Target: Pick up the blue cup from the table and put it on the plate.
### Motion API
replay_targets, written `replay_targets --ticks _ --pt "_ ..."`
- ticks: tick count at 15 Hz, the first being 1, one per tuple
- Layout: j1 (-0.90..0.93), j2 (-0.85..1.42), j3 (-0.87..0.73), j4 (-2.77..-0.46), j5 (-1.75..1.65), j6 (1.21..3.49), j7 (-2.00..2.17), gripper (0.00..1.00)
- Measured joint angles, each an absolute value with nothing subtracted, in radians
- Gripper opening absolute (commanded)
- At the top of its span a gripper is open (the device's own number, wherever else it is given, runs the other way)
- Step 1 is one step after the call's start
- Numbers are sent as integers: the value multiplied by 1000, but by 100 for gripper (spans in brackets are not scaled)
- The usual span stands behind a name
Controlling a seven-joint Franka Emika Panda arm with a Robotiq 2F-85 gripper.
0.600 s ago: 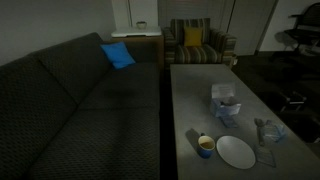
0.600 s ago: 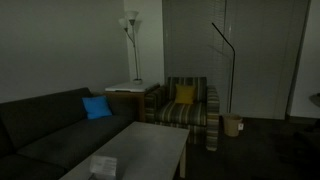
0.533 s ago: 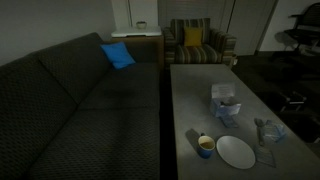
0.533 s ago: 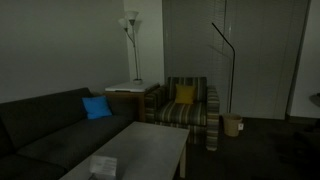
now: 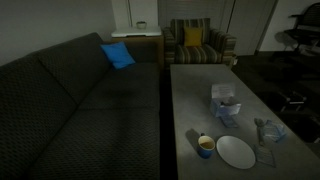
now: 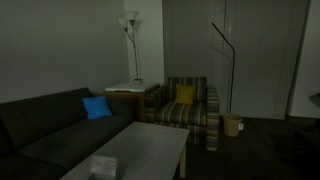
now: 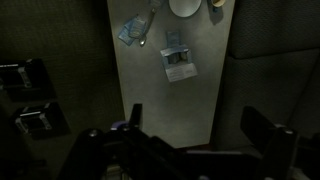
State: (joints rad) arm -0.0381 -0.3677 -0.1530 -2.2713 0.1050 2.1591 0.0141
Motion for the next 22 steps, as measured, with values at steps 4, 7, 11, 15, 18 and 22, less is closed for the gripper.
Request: replay_targets --ticks 4,7,11,15,18,22 --pt "-38 -368 -153 -2271 105 2159 14 100" --pt "-38 -368 -153 -2271 105 2159 14 100" --pt "-38 -366 -152 -2271 105 2158 13 100" --pt "-37 -341 -151 -2252 107 2156 0 100" --pt "-31 -291 -144 -2214 121 2158 -1 100" --pt "-18 -185 -122 -2131 169 2166 -1 100"
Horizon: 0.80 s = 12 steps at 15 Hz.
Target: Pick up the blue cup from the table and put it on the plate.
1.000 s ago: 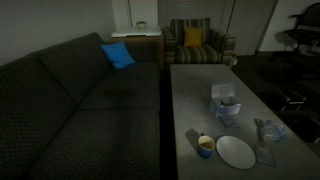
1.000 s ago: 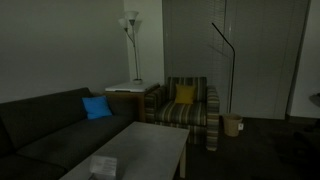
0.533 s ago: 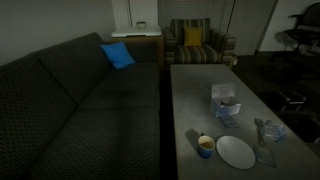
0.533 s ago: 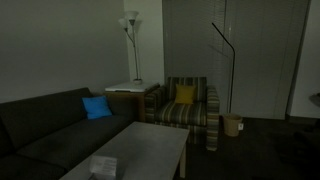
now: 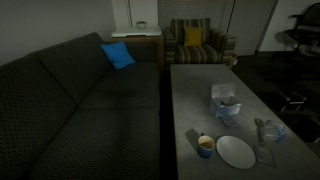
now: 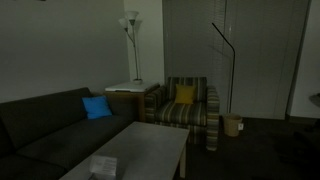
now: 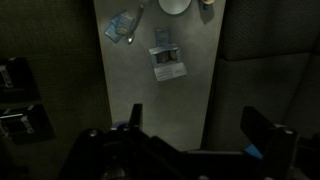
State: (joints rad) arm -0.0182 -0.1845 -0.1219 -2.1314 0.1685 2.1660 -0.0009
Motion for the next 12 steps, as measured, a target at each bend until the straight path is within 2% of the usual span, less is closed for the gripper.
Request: replay_targets --ticks 7,12 --pt "-6 17 -90 -1967 242 2171 -11 100" --pt "-7 33 -86 -1952 242 2169 -11 100"
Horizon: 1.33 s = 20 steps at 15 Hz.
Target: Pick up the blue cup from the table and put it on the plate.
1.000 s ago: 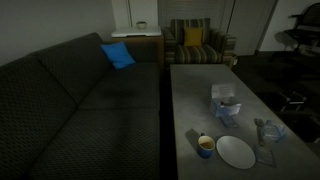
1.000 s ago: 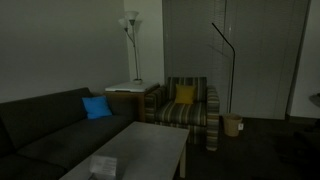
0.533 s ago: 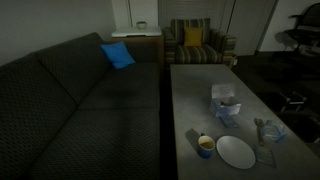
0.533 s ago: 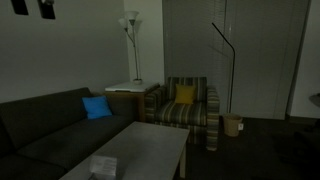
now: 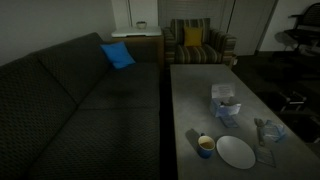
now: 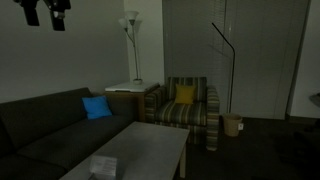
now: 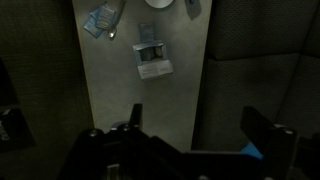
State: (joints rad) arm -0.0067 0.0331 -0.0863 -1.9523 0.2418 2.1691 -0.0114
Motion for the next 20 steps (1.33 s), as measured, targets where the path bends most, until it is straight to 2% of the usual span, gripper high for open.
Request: replay_targets --ticks 4,13,20 --pt "-1 93 -45 -1935 244 2166 -14 100" --pt "79 462 6 -1696 72 2167 150 100" --pt "85 480 -2 -1677 42 2214 201 100"
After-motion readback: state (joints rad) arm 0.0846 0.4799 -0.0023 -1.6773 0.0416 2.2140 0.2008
